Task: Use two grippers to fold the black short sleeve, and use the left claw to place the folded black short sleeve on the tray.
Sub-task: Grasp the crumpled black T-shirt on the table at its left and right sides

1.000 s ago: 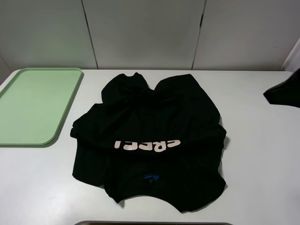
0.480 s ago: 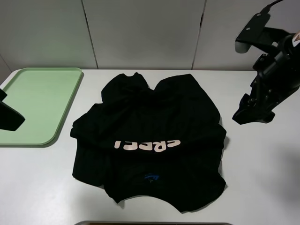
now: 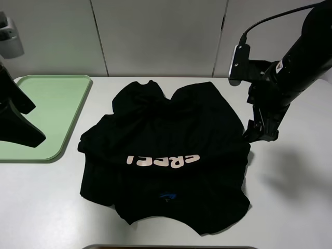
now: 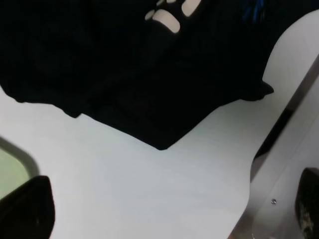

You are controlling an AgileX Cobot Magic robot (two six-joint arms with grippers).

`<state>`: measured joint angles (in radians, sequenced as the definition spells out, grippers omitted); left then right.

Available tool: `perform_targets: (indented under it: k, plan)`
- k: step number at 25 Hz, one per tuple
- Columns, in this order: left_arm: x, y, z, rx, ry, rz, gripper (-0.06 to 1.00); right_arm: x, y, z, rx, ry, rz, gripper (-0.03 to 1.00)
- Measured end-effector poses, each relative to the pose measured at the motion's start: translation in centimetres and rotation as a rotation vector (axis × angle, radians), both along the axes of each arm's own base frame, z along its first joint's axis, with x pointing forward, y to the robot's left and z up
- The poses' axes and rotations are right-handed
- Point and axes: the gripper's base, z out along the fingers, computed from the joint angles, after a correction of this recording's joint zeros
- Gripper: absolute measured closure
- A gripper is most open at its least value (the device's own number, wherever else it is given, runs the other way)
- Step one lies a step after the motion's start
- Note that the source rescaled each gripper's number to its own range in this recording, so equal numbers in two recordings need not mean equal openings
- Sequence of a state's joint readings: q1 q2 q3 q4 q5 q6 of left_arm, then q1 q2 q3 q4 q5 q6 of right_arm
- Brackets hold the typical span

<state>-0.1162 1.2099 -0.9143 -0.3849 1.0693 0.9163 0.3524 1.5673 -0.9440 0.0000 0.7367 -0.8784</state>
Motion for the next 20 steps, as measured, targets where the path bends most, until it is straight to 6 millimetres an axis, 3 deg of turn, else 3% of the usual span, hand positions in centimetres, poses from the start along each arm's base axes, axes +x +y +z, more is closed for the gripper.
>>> perform_targets:
  k: [4, 11, 20]
  plan:
    - [0.9, 0.0, -1.1, 0.019, 0.051, -0.003, -0.02, 0.6, 0.2, -1.9, -0.042, 0.033, 0.098, -0.03]
    - [1.8, 0.6, -2.7, 0.113, 0.100, -0.026, -0.02, 1.5, 0.6, -4.5, -0.058, 0.065, 0.123, -0.03]
    - [2.2, 0.7, -3.3, 0.130, 0.111, -0.029, -0.02, 2.2, 0.6, -9.0, -0.134, 0.155, 0.213, -0.03]
